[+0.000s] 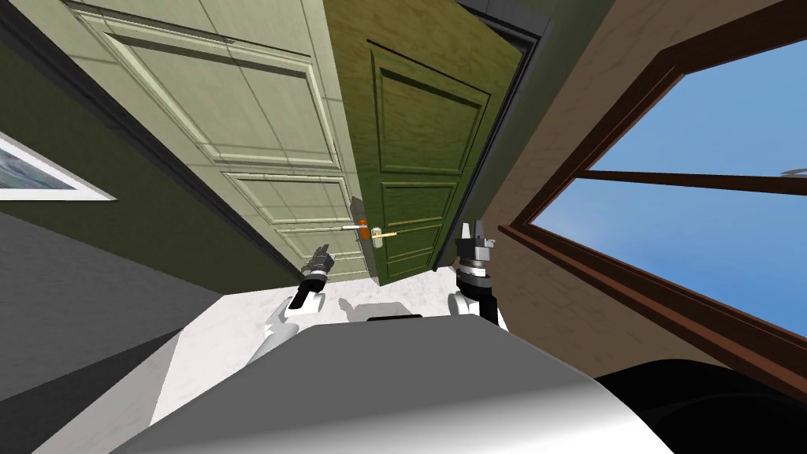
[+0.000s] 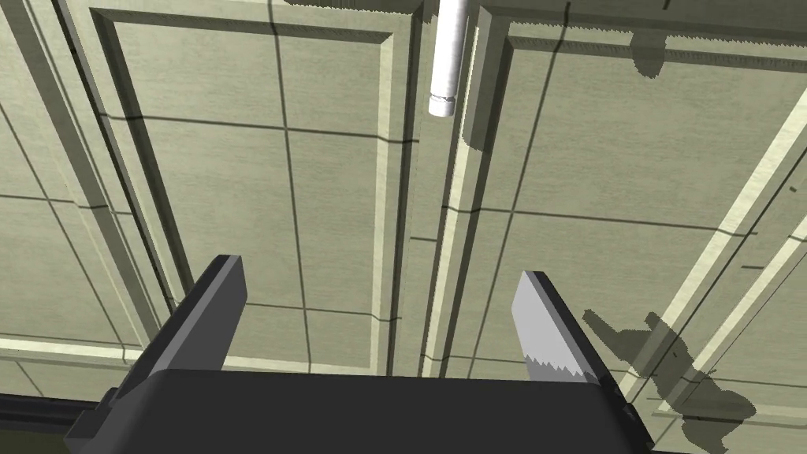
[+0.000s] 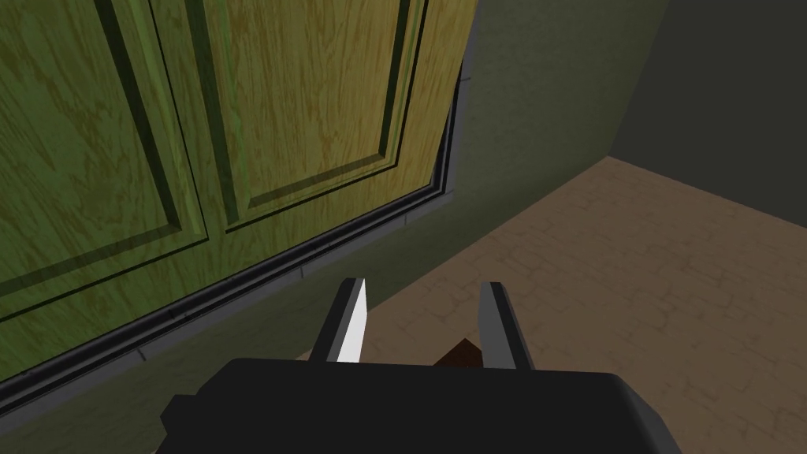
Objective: Pull the door open
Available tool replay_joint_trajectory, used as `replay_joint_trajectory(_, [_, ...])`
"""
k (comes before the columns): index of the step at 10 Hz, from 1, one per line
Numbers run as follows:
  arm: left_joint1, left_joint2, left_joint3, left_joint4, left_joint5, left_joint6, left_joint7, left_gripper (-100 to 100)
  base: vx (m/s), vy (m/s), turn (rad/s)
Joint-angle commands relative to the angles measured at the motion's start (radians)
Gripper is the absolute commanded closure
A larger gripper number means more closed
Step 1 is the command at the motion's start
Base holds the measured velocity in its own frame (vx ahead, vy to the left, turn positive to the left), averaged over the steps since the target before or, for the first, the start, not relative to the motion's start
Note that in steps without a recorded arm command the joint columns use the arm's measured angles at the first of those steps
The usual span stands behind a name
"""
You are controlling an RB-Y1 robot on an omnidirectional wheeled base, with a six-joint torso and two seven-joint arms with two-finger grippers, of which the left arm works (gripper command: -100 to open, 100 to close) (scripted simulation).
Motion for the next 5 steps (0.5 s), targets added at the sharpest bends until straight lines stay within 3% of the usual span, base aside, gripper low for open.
replay_joint_trajectory(1, [-0.019,0.014,0.003,0.038,0.006,0.007,0.01,-100,0.127,-0.05,-0.079])
replay_joint_trajectory(5, [-0.061,0.034,0.004,0.118,0.015,0.015,0.025,-100,0.162,-0.039,-0.091])
